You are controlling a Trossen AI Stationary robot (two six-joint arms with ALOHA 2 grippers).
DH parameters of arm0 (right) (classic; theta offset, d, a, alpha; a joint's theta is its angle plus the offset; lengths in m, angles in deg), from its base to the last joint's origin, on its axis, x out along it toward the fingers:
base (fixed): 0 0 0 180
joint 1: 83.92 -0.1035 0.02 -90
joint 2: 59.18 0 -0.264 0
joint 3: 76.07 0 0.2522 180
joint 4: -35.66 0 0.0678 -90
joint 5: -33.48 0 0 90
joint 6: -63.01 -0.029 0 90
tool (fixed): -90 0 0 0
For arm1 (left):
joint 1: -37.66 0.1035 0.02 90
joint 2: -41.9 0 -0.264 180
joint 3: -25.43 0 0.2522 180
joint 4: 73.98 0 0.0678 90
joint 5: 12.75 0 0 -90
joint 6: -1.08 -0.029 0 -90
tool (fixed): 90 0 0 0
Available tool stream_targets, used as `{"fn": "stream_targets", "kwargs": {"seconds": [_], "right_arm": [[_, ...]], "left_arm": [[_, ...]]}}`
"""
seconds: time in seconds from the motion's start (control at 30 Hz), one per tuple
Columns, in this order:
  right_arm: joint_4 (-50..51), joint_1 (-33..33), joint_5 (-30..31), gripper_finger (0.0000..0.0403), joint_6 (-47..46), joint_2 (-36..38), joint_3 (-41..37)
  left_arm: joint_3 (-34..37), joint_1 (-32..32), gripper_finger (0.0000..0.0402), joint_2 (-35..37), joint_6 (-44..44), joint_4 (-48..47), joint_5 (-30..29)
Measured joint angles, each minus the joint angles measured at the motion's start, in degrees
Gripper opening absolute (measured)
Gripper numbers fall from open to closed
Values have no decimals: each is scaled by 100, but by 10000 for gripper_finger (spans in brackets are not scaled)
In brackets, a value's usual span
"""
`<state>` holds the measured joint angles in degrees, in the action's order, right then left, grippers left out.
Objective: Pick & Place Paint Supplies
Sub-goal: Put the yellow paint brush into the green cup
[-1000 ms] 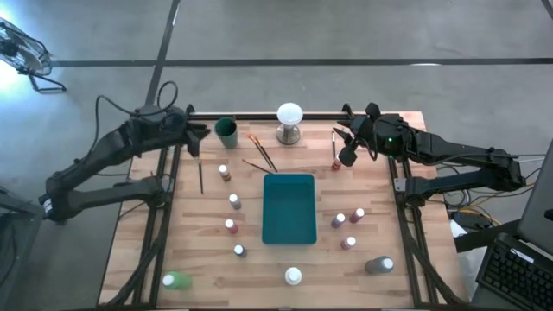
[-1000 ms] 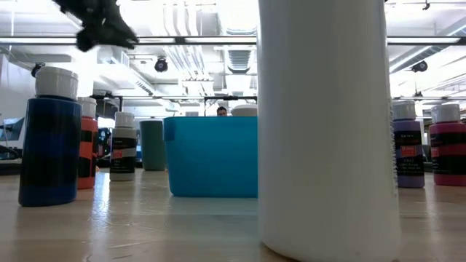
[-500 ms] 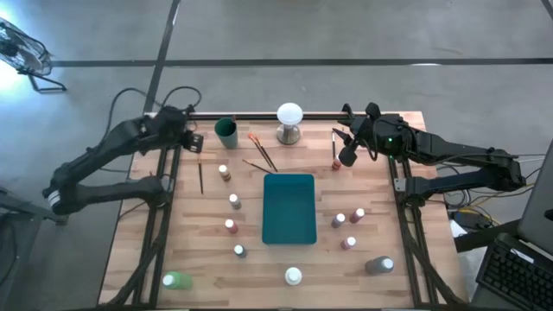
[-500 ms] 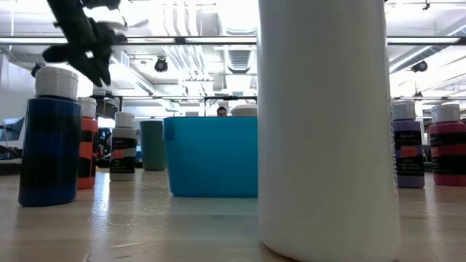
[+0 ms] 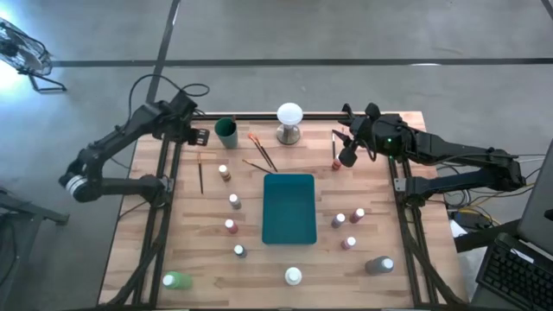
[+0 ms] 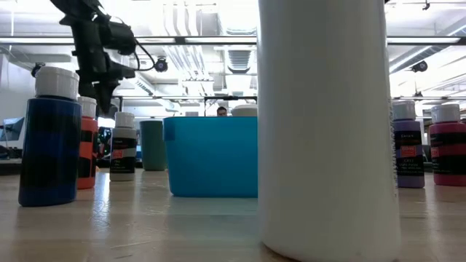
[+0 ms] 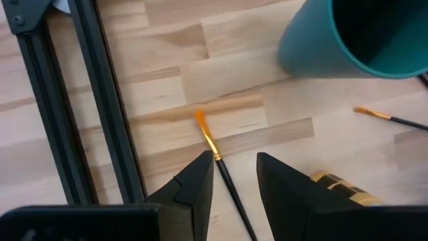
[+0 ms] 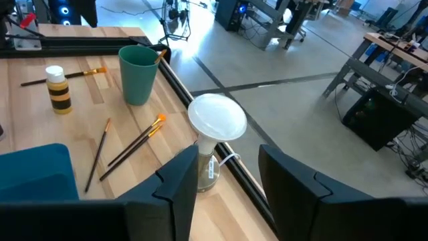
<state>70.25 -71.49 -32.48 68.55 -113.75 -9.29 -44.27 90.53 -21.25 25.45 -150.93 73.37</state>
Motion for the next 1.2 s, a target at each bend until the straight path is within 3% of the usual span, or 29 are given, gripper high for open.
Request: {"fn": "stream_targets", "kwargs": {"seconds": [0.33, 0.57, 0.9, 1.2], "right_arm": [[-3, -2, 0, 170, 4, -1, -177], [-3, -2, -2, 172, 3, -4, -295], [-15, 0, -1, 139, 41, -1, -313], [-89, -2, -2, 110, 90, -1, -311]], "left_arm": [[531, 438, 120, -386, -129, 441, 31], [974, 691, 134, -787, -130, 1225, 631], [1045, 784, 206, -1166, 130, 1254, 515], [1087, 855, 209, -1538, 569, 1491, 373]]}}
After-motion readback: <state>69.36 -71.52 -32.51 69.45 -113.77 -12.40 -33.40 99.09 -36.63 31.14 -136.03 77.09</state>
